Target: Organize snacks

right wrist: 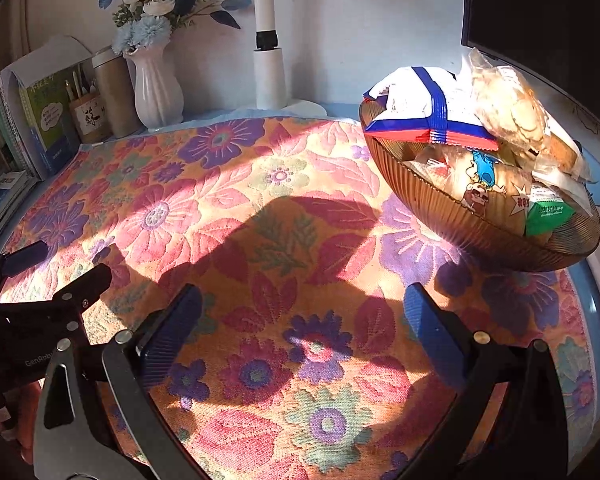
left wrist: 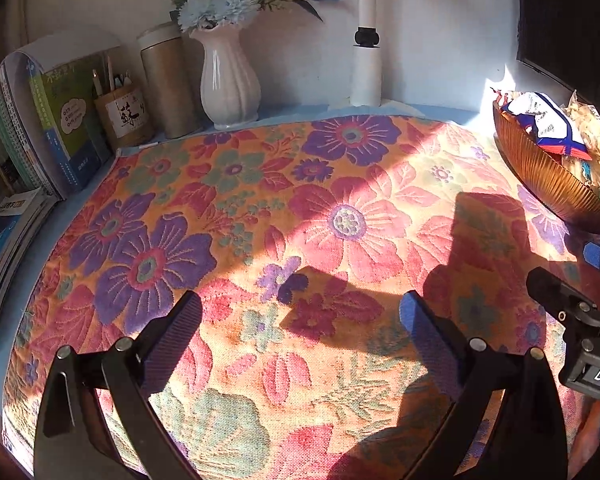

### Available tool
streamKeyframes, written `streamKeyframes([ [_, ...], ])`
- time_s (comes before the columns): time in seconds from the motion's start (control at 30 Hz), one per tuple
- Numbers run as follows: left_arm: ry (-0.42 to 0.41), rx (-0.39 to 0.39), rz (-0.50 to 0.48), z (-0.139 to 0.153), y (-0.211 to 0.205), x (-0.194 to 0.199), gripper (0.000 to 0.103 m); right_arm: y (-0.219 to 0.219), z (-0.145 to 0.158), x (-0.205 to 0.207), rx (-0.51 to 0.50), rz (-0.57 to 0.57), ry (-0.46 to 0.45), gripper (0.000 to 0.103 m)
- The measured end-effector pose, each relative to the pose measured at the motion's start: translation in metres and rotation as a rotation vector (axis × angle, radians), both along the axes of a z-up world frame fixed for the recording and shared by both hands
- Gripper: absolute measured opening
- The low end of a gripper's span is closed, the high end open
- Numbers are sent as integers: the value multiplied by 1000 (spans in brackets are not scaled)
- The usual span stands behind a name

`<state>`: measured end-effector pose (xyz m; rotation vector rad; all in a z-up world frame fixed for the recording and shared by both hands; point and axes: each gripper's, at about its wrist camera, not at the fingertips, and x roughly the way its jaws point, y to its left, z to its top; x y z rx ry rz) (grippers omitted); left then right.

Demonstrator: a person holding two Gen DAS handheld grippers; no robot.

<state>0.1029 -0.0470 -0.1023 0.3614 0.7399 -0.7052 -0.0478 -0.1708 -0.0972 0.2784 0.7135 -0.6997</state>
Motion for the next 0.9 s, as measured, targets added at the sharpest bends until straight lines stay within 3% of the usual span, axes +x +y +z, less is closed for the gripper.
streamKeyframes([
  [0.33, 21, -23, 6, 0, 4, 4, 98, 2, 2, 3, 2, 12, 15, 100],
  [0.57, 20, -60, 17, 3, 10, 5, 98, 19, 15, 9, -100, 35, 3, 100],
  [0.9, 33, -75, 58, 4, 15, 12, 98, 12, 6, 5, -70, -2, -11, 100],
])
